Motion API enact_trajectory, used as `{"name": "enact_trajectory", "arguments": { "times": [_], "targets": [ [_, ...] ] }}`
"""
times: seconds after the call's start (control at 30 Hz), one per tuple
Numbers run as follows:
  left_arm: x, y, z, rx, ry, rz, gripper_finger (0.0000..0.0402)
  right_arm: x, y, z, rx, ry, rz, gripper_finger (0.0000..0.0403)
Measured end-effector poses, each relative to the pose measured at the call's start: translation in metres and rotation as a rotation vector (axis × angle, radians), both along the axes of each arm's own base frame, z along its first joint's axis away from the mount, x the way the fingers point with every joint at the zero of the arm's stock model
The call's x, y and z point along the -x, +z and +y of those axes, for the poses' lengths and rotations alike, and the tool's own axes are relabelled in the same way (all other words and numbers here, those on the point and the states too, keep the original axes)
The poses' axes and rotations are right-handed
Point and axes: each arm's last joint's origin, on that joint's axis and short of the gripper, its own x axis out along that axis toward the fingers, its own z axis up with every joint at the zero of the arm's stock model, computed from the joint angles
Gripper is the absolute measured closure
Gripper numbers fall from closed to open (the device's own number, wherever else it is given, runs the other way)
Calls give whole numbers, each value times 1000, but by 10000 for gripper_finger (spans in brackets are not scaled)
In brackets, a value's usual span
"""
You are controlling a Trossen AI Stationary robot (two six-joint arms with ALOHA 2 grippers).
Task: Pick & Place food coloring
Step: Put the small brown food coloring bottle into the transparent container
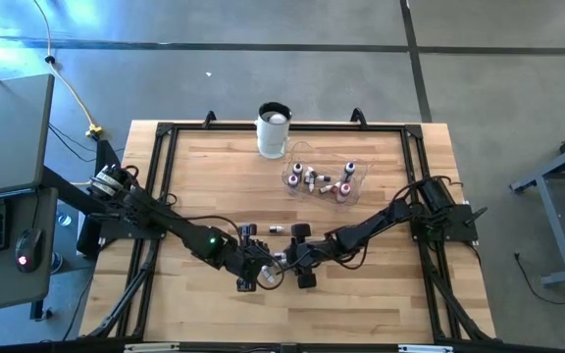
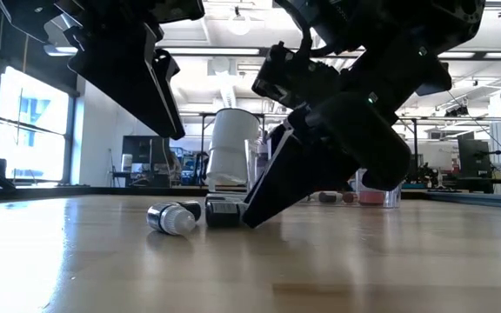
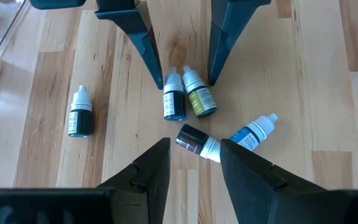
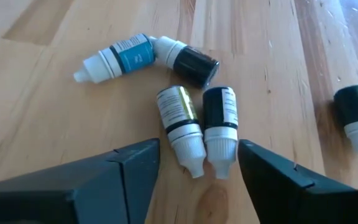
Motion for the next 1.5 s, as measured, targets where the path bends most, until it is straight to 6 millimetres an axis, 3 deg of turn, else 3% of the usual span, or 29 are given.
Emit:
{"name": "enact_trajectory", "arguments": {
  "times": [0.23, 0.63, 1.03, 1.5],
  "targets": [
    [0, 0, 0, 0, 0, 0, 263, 0, 0, -1, -2, -7, -3, 194],
    [0, 0, 0, -8, 6, -5, 263, -2, 2, 0, -10, 1, -20, 272],
    [0, 0, 0, -8, 6, -5, 263, -1, 0, 1, -43, 43, 4, 319],
    [-3, 2, -3, 43, -23, -25, 263, 2, 1, 10, 6, 91, -12, 257]
  ]
}}
